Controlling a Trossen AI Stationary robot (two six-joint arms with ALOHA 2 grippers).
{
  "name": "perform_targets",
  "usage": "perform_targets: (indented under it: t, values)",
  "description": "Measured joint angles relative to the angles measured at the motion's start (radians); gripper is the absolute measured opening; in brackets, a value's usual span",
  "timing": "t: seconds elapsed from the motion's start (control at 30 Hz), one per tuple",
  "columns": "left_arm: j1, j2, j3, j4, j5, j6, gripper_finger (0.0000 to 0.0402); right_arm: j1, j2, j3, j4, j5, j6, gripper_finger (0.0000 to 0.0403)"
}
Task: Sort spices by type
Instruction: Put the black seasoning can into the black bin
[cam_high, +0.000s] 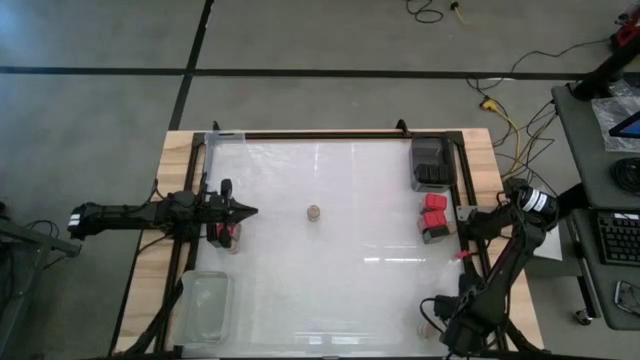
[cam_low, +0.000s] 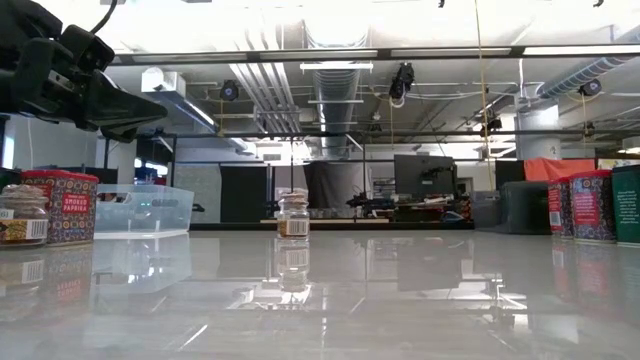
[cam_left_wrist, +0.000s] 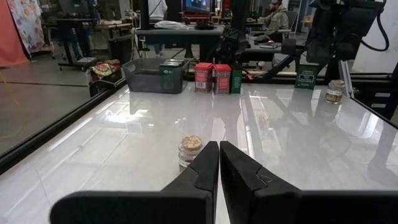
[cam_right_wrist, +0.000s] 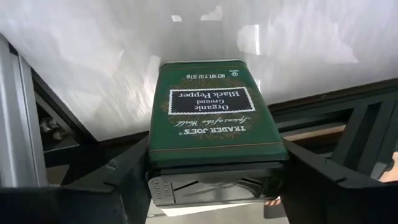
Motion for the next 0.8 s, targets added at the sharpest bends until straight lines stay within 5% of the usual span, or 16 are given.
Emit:
perform_targets:
  t: [0.27, 0.8]
  values:
    - [0.000, 0.000, 0.000, 0.000, 0.000, 0.000, 0.0000, -0.096, -0.011, 0.072, -0.103, 0.036, -0.104, 0.0267]
    - [0.000, 0.000, 0.000, 0.000, 0.000, 0.000, 0.0000, -0.560, -0.013, 0.267, -0.353, 0.337, -0.758, 0.0272]
